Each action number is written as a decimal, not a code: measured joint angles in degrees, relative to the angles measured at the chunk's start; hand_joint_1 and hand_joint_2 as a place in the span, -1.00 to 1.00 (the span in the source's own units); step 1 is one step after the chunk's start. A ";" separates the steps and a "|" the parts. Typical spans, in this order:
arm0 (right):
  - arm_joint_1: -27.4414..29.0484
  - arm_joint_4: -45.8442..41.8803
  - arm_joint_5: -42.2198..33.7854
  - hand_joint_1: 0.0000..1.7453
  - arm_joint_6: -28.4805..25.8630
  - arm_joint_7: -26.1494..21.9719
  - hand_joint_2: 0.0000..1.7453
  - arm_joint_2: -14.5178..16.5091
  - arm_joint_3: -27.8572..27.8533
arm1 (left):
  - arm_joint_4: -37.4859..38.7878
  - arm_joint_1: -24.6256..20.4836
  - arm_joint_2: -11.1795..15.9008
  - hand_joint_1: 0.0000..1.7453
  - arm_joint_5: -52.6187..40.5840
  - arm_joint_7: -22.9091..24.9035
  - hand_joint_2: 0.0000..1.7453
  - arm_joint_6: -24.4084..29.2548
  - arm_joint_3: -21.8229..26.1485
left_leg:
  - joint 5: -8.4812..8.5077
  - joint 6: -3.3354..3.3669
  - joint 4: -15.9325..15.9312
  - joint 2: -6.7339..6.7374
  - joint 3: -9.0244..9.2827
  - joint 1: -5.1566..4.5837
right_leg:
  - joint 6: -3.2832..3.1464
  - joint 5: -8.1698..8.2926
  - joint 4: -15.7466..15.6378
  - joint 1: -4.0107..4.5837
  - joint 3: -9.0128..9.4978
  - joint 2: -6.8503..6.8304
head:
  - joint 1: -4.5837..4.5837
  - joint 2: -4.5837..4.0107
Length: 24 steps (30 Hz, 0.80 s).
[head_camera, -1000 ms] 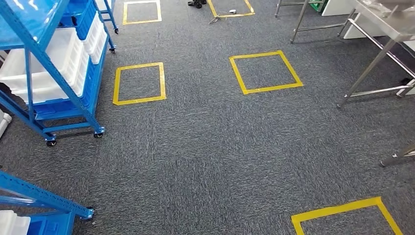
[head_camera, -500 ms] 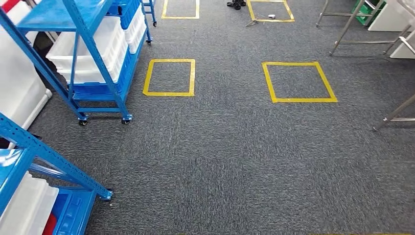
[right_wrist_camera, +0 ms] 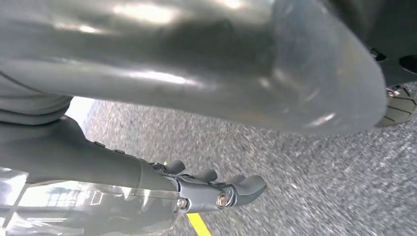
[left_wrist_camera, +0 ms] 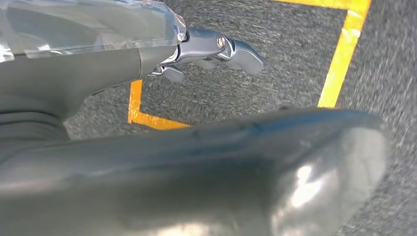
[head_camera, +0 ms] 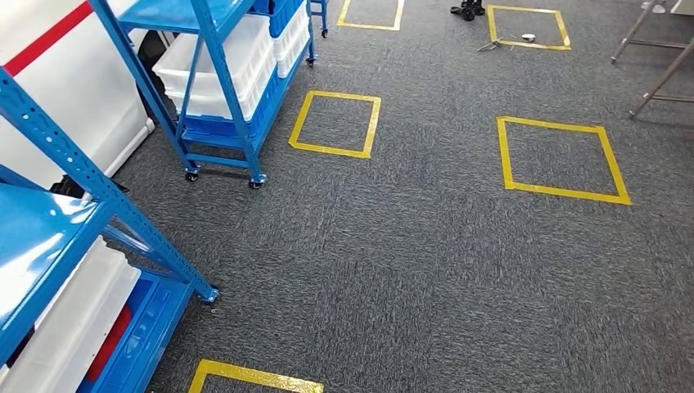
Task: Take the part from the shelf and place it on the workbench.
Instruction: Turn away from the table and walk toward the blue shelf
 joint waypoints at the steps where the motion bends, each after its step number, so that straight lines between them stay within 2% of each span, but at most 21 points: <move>1: -0.03 0.00 0.01 -1.00 -0.02 0.00 -1.00 0.00 -0.01 | 0.00 -0.12 0.02 -1.00 0.00 0.00 -1.00 0.00 0.00 | 0.53 0.41 -2.29 0.83 1.17 -0.29 | 0.24 -0.09 0.07 0.07 0.06 -0.57 | 0.00 0.00; 2: -0.11 0.00 0.00 -1.00 -0.04 0.00 -1.00 0.00 -0.02 | 0.00 -0.19 0.04 -1.00 0.00 0.00 -1.00 0.00 0.00 | 0.57 0.78 -3.22 1.21 1.48 -0.58 | 0.49 -0.15 0.10 0.10 0.12 -1.13 | 0.00 0.00; 4: -0.46 0.00 -0.01 -1.00 -0.08 -0.01 -1.00 -0.01 -0.03 | 0.00 -0.07 0.08 -1.00 0.00 -0.01 -1.00 0.01 0.00 | 0.95 1.30 -3.54 0.00 1.48 -0.56 | 1.06 -0.25 0.09 0.06 0.31 -1.80 | 0.00 0.00; 5: -0.60 0.00 -0.01 -1.00 -0.09 -0.03 -1.00 -0.02 -0.03 | 0.00 0.00 0.08 -1.00 0.00 -0.01 -1.00 0.02 0.00 | 1.21 1.52 -3.84 -0.56 1.58 -0.39 | 1.41 -0.57 0.38 -0.05 0.35 -0.90 | 0.00 0.00; 6: -0.66 0.00 -0.01 -1.00 -0.09 -0.08 -1.00 -0.03 -0.04 | 0.00 0.03 0.08 -1.00 0.00 -0.02 -1.00 0.02 -0.01 | 1.49 1.75 -4.13 -1.11 1.69 -0.15 | 1.75 -1.46 1.45 -0.18 -0.02 0.65 | 0.01 0.00; 8: -0.43 0.00 -0.07 -1.00 -0.09 -0.15 -1.00 -0.04 -0.08 | 0.00 -0.12 0.07 -1.00 0.00 -0.03 -1.00 0.02 -0.02 | 1.92 2.06 -4.42 -2.26 1.58 0.10 | 2.32 -4.96 7.13 -0.63 -2.52 4.25 | 0.01 0.00; 9: -0.27 0.00 -0.12 -1.00 -0.06 -0.18 -1.00 -0.04 -0.11 | 0.00 -0.16 0.07 -1.00 0.00 -0.03 -1.00 0.02 -0.02 | 2.04 2.15 -4.37 -2.92 1.39 0.12 | 2.49 -6.90 11.10 -0.82 -4.39 5.01 | 0.01 0.00; 10: -0.10 0.00 -0.17 -1.00 -0.03 -0.17 -1.00 -0.04 -0.17 | 0.00 -0.16 0.07 -1.00 0.00 -0.03 -1.00 0.02 -0.02 | 2.12 2.15 -4.31 -3.67 1.24 0.14 | 2.64 -8.06 14.44 -1.02 -5.99 5.27 | 0.00 0.00; 11: 0.03 0.00 -0.23 -1.00 0.02 -0.17 -1.00 -0.04 -0.24 | 0.00 -0.08 0.07 -1.00 0.00 -0.02 -1.00 0.02 -0.03 | 2.17 2.09 -4.23 -4.46 1.15 0.18 | 2.78 -8.09 16.07 -1.21 -6.81 5.33 | 0.00 0.00; 12: 0.12 0.00 -0.28 -1.00 0.06 -0.15 -1.00 -0.05 -0.31 | 0.00 0.01 0.07 -1.00 0.00 -0.01 -1.00 0.02 -0.03 | 2.18 1.98 -4.11 -5.28 1.11 0.25 | 2.89 -6.93 15.41 -1.41 -6.55 5.42 | 0.00 0.00; 13: 0.18 0.00 -0.32 -1.00 0.08 -0.11 -1.00 -0.07 -0.38 | 0.00 0.07 0.04 -1.00 0.00 0.01 -1.00 0.02 -0.04 | 2.18 1.78 -3.97 -6.13 1.10 0.35 | 3.00 -4.84 12.54 -1.65 -5.26 5.79 | 0.00 0.00; 15: 0.30 0.01 -0.36 -1.00 0.10 -0.02 -1.00 -0.10 -0.49 | 0.00 0.03 0.00 -1.00 0.00 0.08 -1.00 0.04 -0.05 | 2.07 1.17 -3.55 -7.63 0.89 0.51 | 3.16 -1.24 4.83 -2.09 -1.85 8.48 | 0.01 0.00; 16: 0.32 0.01 -0.37 -1.00 0.11 0.01 -1.00 -0.10 -0.54 | 0.00 -0.03 -0.02 -1.00 0.00 0.13 -1.00 0.08 -0.06 | 2.06 0.74 -3.35 -8.33 0.65 0.54 | 3.10 -0.36 2.28 -2.20 -0.79 9.70 | 0.01 0.00; 17: 0.34 0.02 -0.37 -1.00 0.11 0.01 -1.00 -0.10 -0.57 | 0.00 -0.07 -0.02 -1.00 0.00 0.18 -1.00 0.12 -0.07 | 2.12 0.32 -3.26 -8.92 0.38 0.57 | 2.94 -0.19 1.13 -2.16 -0.36 10.52 | 0.01 0.00; 18: 0.30 0.02 -0.38 -1.00 0.11 0.01 -1.00 -0.10 -0.59 | 0.00 -0.05 -0.02 -1.00 0.00 0.22 -1.00 0.16 -0.07 | 2.26 -0.13 -3.31 -9.53 0.13 0.60 | 2.66 -0.27 1.06 -1.94 -0.37 10.34 | 0.01 0.00; 19: 0.27 0.02 -0.38 -1.00 0.10 0.01 -1.00 -0.10 -0.61 | 0.00 0.07 -0.02 -1.00 0.01 0.26 -1.00 0.20 -0.07 | 2.44 -0.55 -3.43 -10.16 -0.09 0.73 | 2.21 -0.12 0.97 -1.95 -0.39 9.58 | 0.00 0.00; 20: 0.25 0.02 -0.38 -1.00 0.07 0.01 -1.00 -0.11 -0.62 | 0.00 0.23 -0.02 -1.00 0.01 0.27 -1.00 0.21 -0.08 | 2.37 -0.85 -3.26 -9.80 -0.30 0.83 | 1.73 0.03 0.79 -1.90 -0.35 8.81 | 0.00 0.00; 21: 0.24 0.02 -0.36 -1.00 0.04 0.01 -1.00 -0.12 -0.64 | 0.00 0.33 -0.04 -1.00 0.01 0.28 -1.00 0.21 -0.09 | 1.75 -1.07 -2.40 -8.62 -0.80 0.84 | 1.19 0.18 0.59 -1.90 -0.32 8.02 | 0.00 0.00; 22: 0.26 0.02 -0.32 -1.00 0.02 0.01 -1.00 -0.12 -0.67 | 0.00 0.31 -0.05 -1.00 0.02 0.29 -1.00 0.22 -0.10 | 0.47 -1.19 -0.42 -6.99 -1.75 0.80 | 0.72 0.31 0.39 -1.89 -0.33 7.17 | 0.00 0.00; 23: 0.31 0.02 -0.26 -1.00 0.01 0.01 -1.00 -0.12 -0.70 | 0.00 0.18 -0.07 -1.00 0.02 0.30 -1.00 0.22 -0.10 | -1.45 -1.23 2.84 -5.09 -3.19 0.74 | 0.38 0.35 0.32 -1.70 -0.38 6.30 | 0.00 0.00; 24: 0.36 0.02 -0.21 -1.00 0.01 0.00 -1.00 -0.11 -0.74 | 0.00 0.00 -0.08 -1.00 0.03 0.30 -1.00 0.23 -0.11 | -3.56 -1.30 6.84 -3.98 -4.99 0.68 | 0.15 0.33 0.32 -1.48 -0.47 5.46 | 0.00 0.00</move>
